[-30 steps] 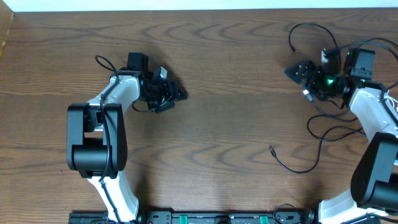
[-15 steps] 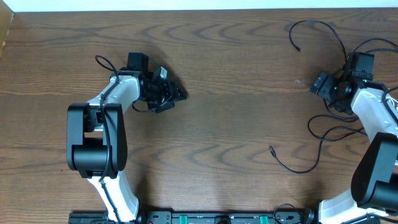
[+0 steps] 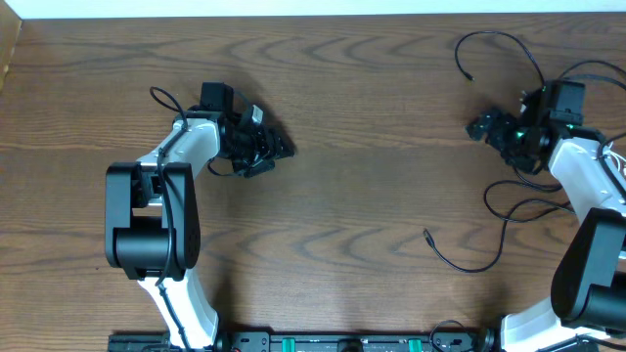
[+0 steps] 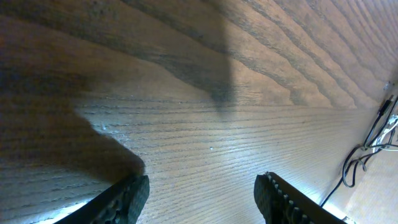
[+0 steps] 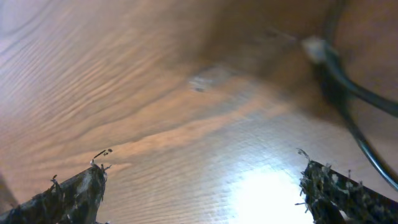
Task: Untangle cables
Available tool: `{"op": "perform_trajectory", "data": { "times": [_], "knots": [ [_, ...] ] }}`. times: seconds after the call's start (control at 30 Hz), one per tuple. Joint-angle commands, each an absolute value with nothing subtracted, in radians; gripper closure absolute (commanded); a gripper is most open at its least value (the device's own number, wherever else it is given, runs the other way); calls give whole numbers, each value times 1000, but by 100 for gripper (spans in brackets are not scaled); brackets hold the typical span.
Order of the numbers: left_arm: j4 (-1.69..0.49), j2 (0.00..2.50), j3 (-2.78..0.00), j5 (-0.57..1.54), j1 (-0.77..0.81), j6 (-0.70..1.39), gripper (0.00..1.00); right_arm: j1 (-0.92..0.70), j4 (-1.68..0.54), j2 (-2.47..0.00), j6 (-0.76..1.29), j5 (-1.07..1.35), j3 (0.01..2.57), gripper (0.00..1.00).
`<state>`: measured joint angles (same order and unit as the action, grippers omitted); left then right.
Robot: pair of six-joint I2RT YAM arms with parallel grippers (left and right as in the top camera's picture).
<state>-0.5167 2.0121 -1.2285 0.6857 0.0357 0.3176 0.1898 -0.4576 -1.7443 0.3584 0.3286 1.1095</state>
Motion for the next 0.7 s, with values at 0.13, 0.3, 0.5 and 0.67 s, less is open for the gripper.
{"op": "perform_trajectory", "data": {
  "times": [0.13,0.3,0.5,0.67],
  "knots": [
    [-511,2082,-1182,511,29,316,28,143,-448,-1752,-134,368,1108,1],
    [-511,2082,-1182,511,29,316,20,142,-438,-1753,-143,369,1108,1],
    [-511,2082,-1182,511,29,316,12,134,-375,-1753,-144,369,1065,1],
    [-511,2082,-1182,511,29,316,0,107,-218,-1753,-144,369,957,1]
  ]
}}
